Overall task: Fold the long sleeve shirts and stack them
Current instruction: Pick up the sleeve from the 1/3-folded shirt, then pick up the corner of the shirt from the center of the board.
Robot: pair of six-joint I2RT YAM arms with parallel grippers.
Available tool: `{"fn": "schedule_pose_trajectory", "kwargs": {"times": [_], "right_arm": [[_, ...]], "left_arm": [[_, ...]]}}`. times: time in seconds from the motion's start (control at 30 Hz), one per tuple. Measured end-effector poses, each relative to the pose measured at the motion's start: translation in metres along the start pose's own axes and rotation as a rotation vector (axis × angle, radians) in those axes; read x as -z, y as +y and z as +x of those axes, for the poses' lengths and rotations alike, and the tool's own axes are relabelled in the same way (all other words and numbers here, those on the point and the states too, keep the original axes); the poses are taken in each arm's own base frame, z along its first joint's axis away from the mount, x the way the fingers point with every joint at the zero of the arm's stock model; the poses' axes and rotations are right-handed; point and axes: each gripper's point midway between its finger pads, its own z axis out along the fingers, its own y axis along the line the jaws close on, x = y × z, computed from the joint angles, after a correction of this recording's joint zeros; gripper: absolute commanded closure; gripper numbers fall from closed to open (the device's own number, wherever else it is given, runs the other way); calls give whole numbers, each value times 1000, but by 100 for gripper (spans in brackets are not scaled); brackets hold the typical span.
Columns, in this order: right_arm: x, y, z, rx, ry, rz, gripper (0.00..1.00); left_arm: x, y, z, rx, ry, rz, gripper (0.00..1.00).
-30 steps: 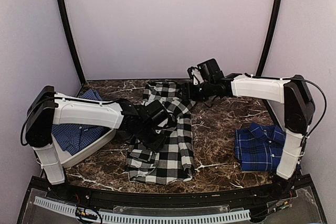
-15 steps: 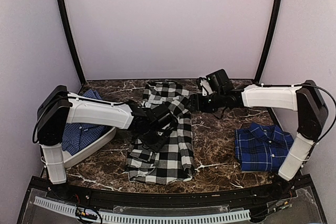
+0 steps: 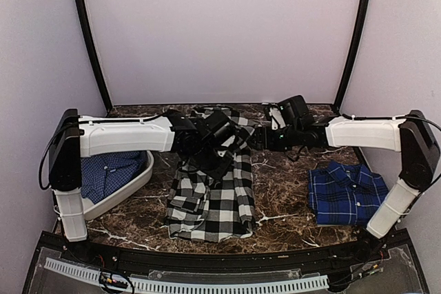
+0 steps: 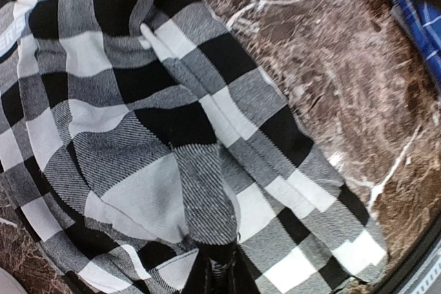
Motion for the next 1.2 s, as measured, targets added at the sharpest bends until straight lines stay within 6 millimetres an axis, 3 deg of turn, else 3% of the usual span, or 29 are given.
{"fn": "schedule_pose_trajectory", "kwargs": {"times": [0.2,0.4,0.53,0.77,0.93,1.2], "right_arm": [[8,-7,10,-1,-4,19,28],[11,-11,26,-10,17,24,28],[9,-3,38,-2,40,15,28],[6,8,55,0,70,7,28],[-1,14,76,8,118,12,28],[-10,14,108,6,193,34,28]], "left_arm": [[53,-4,-49,86,-131,118,100],[109,41,-103,227,-299,166,100],[137,72,-134,298,-406,163,100],[157,124,-158,410,-509,136,100],[183,169,-176,482,-606,103,100],[206,216,-178,574,-676,56,100]]}}
